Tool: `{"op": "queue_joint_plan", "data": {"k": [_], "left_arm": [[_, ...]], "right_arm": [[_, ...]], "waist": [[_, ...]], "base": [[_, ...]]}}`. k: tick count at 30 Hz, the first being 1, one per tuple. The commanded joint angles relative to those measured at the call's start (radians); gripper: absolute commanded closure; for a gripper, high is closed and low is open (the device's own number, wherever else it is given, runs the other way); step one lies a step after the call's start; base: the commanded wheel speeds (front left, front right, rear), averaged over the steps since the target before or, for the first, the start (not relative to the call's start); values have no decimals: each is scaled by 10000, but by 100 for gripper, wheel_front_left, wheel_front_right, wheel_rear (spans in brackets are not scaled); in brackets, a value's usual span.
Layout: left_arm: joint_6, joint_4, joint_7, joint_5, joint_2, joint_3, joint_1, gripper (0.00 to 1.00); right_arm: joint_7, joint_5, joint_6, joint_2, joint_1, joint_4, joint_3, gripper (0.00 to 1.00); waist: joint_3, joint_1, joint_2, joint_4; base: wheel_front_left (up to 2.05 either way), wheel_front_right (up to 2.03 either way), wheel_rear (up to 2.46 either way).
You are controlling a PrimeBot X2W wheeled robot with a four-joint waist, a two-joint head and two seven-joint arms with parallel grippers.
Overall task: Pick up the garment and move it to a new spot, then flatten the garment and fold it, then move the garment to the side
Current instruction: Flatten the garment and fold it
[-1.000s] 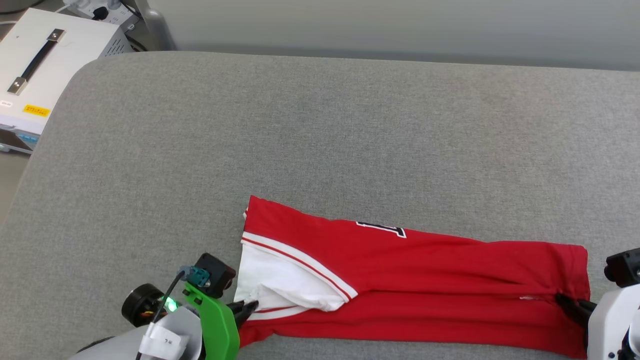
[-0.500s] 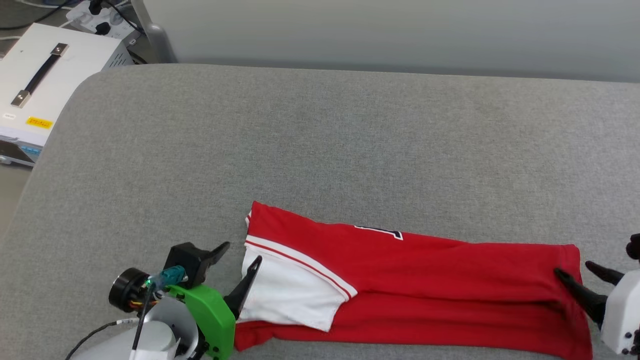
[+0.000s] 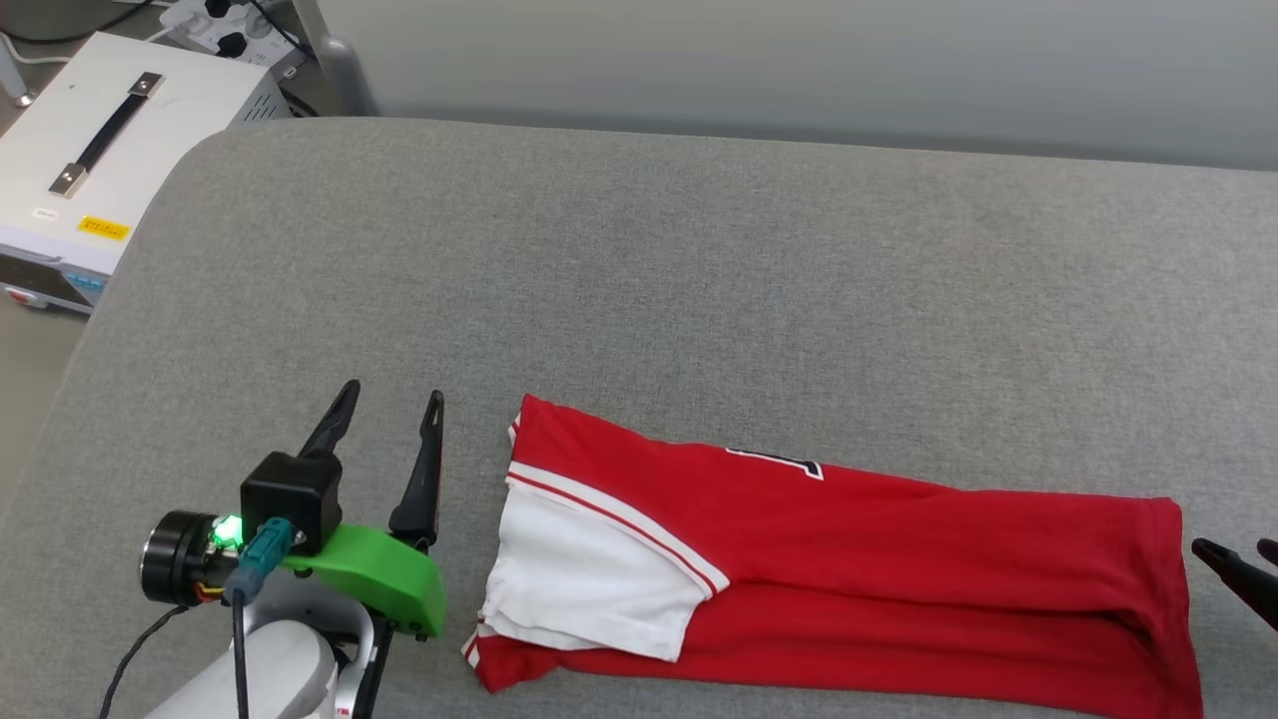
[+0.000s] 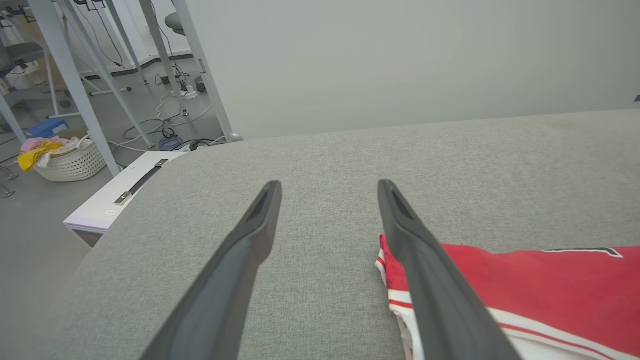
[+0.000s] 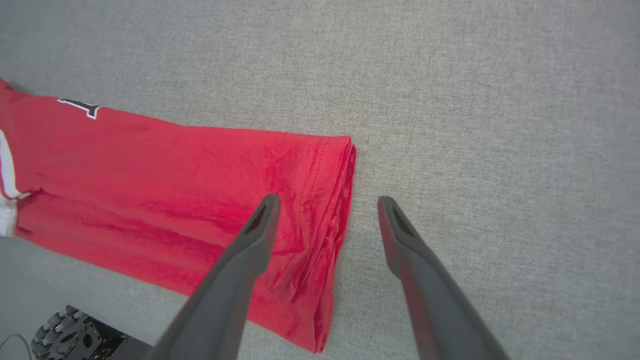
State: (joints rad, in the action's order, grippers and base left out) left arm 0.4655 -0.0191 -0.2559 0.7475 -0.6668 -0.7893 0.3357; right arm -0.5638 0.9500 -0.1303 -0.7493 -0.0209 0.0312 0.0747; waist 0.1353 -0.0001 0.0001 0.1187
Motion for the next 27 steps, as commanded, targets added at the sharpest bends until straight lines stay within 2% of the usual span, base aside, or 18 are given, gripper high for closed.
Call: {"op": "queue_joint_plan", "data": {"k": [1,10,11,21,27], "left_arm": [[95,-50,-56,-307,148,299,-368,0],[-135,-420,-57,-2316,1591,2973,-1888,0],[-392,-475,-58,-2877,2142,3627,-2296,0],[-1458,-259,-58,-4326,3928,5157,-2915,0],[-2150,-161,-58,-5235,4701,5704,-3154,0]], "right_arm": [[-137,192,-4,136,-78,132,-97,0],[-592,559,-4,809,463,1241,-49,0],[-591,556,-4,991,725,1533,219,0],[-624,794,-4,1396,875,1849,1757,0],[-377,919,-4,1393,878,1980,2483,0]], "waist": [[95,1,-1,69],[527,1,-1,344],[697,1,-1,437],[1001,1,-1,664],[1019,1,-1,630]], "base": [[0,0,0],[0,0,0],[0,0,0],[0,0,0],[0,0,0]]}}
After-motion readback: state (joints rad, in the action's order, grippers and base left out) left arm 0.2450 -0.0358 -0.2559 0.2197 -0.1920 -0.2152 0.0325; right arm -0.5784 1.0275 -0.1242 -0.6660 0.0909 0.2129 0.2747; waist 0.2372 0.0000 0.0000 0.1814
